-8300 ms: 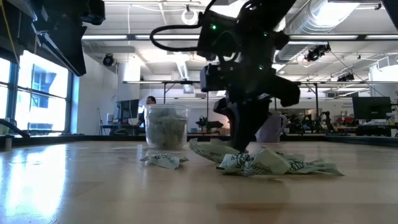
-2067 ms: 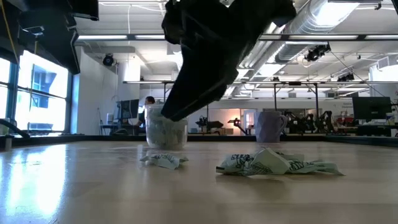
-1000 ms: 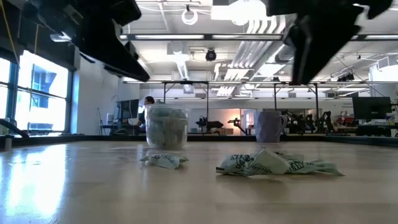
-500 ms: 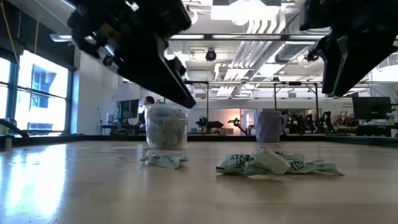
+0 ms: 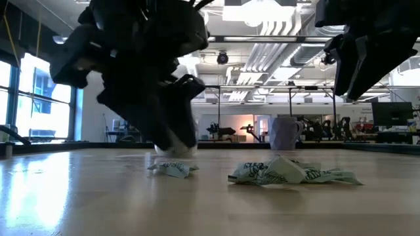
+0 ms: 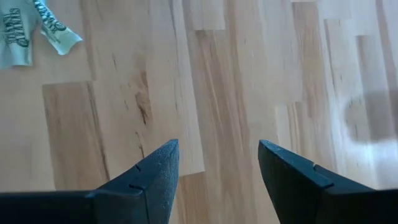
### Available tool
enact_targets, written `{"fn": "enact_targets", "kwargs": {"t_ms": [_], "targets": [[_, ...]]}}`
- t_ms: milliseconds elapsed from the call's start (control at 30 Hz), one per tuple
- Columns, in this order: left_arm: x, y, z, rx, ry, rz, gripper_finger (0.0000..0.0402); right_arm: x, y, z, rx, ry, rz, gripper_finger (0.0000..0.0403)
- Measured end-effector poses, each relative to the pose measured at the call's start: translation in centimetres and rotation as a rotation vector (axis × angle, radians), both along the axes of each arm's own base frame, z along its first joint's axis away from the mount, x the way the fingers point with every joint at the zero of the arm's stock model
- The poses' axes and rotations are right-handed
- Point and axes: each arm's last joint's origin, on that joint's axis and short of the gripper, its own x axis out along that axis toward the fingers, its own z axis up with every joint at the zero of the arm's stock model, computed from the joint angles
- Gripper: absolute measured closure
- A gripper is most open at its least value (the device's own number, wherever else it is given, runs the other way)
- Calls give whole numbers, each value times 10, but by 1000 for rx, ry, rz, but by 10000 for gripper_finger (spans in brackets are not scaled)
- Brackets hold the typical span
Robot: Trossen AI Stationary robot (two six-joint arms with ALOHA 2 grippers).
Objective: Pick and place Stevia / Truvia into bins
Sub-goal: Put the white stevia packet into the transparent container
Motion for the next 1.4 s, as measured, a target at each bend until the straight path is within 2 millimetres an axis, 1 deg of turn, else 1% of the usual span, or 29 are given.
{"fn": "enact_targets", "kwargs": {"t_ms": [100,200,233,300,400,567,600,633,733,800,867,967,1000,1067,1133,1200,1267,1300,1333,1400], "targets": [[2,-1,-7,23,8,-29,167,-1,-1,1,-9,2,-2,194],[4,-2,-15,24,16,-37,185,-1,-1,1,-11,2,-2,197],[3,-1,-19,33,46,-36,193,-1,-1,1,-12,4,-2,198],[5,-1,-24,33,48,-28,214,-2,-1,1,-17,5,-5,198],[4,-1,-27,54,59,-17,257,-2,-2,1,-20,10,-8,198],[4,0,-26,82,56,-8,352,-3,-2,0,-26,18,-10,203],[5,0,-24,89,52,-3,368,-3,-2,0,-27,19,-10,205],[5,0,-22,108,55,7,376,-3,-2,1,-31,13,-11,206],[6,3,-14,189,71,69,375,-7,-3,7,-47,-24,-13,212],[9,6,-4,264,81,113,363,-11,-5,13,-51,-47,-18,217],[13,11,14,336,88,136,354,-15,-8,19,-46,-57,-23,221],[15,24,45,364,149,167,366,-24,-12,25,-56,-60,-53,227],[17,29,57,362,154,185,373,-26,-14,26,-63,-59,-63,229],[17,42,85,344,137,241,374,-29,-16,28,-68,-56,-80,232],[14,57,116,302,101,328,374,-31,-16,29,-70,-52,-88,234],[7,74,142,251,60,433,374,-32,-15,29,-68,-55,-89,235],[-3,94,155,205,58,519,374,-31,-15,29,-73,-62,-88,235],[-8,106,157,177,64,557,374,-31,-14,29,-74,-66,-86,235],[-12,118,155,142,79,585,374,-31,-14,29,-75,-73,-87,235],[-18,140,144,70,128,622,372,-30,-14,30,-80,-91,-90,236]]}}
